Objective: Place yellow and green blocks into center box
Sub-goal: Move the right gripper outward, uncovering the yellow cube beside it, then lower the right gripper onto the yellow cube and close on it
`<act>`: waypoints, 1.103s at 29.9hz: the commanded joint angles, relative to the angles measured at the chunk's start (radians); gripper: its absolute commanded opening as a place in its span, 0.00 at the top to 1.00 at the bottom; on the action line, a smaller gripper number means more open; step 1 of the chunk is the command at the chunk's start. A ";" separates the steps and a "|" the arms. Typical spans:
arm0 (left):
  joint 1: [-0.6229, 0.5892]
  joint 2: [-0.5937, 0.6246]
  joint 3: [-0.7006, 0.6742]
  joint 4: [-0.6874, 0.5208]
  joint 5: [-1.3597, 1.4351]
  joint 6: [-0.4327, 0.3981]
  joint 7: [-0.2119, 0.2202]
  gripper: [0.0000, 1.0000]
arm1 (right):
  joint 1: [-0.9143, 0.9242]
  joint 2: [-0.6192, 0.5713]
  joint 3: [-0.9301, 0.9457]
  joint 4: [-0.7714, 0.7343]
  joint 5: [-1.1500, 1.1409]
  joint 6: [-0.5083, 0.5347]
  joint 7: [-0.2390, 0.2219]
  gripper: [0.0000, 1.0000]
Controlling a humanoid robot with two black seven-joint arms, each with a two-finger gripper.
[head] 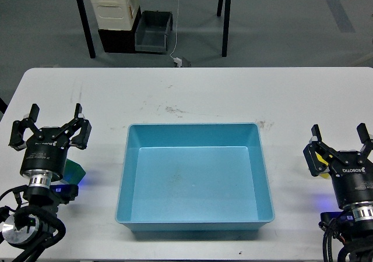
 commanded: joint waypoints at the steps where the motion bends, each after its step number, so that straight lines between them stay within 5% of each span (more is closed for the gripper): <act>1: -0.001 -0.004 0.002 0.002 -0.001 0.001 0.000 0.00 | 0.004 0.000 0.004 -0.003 -0.006 0.006 0.000 0.00; 10: -0.001 -0.004 0.012 0.003 -0.001 0.002 0.000 0.00 | 0.130 -0.090 0.077 -0.023 -0.272 0.010 0.000 0.00; 24: 0.000 -0.030 0.016 0.037 0.001 0.004 0.000 0.00 | 0.328 -0.589 -0.040 -0.045 -1.576 -0.082 0.016 0.00; 26: 0.002 -0.032 0.016 0.046 0.001 0.004 0.000 0.00 | 0.375 -0.655 -0.117 -0.063 -1.679 -0.082 0.084 0.01; 31: 0.000 -0.038 0.018 0.066 0.001 0.004 0.000 0.00 | 0.528 -0.727 -0.316 -0.218 -1.812 -0.080 0.376 0.01; 33: 0.000 -0.038 0.016 0.069 0.001 0.004 0.000 0.00 | 0.577 -0.800 -0.413 -0.233 -1.901 -0.082 0.408 0.01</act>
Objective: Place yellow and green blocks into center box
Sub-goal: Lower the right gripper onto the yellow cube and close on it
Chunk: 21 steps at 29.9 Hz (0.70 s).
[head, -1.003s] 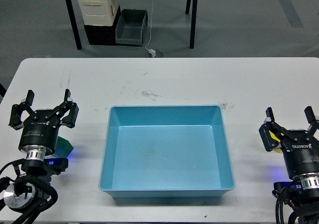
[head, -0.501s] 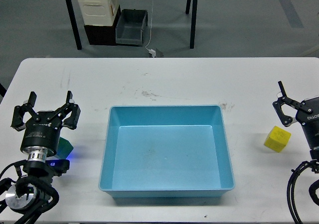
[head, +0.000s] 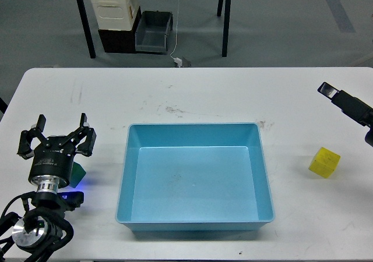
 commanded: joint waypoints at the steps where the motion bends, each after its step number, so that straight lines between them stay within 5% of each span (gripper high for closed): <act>1: 0.000 0.001 -0.002 0.006 0.000 -0.001 0.000 0.00 | 0.102 -0.133 -0.180 -0.042 -0.151 0.000 0.087 0.01; 9: 0.003 -0.007 0.000 0.009 0.000 0.001 0.000 0.00 | 0.427 -0.278 -0.596 -0.085 -0.365 0.001 0.087 0.03; 21: 0.000 -0.027 -0.002 0.035 0.003 0.030 0.000 0.00 | 0.819 -0.233 -1.127 -0.211 -0.466 0.003 0.087 0.03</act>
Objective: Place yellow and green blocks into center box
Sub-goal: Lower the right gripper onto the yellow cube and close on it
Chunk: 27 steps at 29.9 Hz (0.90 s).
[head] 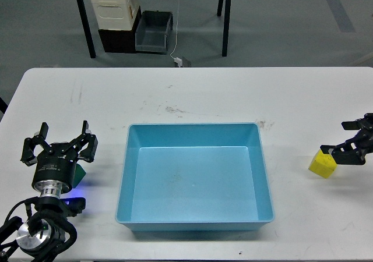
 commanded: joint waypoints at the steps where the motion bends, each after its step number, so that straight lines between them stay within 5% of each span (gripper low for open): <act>1: -0.008 -0.002 0.000 0.003 0.000 0.008 0.000 0.00 | 0.063 0.025 -0.104 -0.018 -0.015 0.003 0.000 0.03; 27: -0.049 -0.024 0.028 0.026 0.003 0.042 0.000 0.00 | 0.077 0.156 -0.150 -0.153 -0.056 0.014 0.000 0.02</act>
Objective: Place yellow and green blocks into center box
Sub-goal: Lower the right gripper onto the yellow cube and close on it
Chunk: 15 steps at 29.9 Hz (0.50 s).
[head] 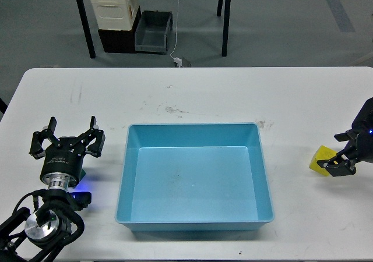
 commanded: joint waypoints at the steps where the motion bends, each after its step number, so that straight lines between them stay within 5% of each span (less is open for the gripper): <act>1: 0.000 0.000 0.002 0.001 0.000 0.000 0.000 0.00 | 0.002 -0.001 0.000 0.001 0.000 0.000 0.000 0.02; 15: 0.000 -0.012 0.004 0.013 0.000 0.000 0.000 0.00 | -0.029 0.049 -0.004 -0.088 0.072 0.008 0.000 0.05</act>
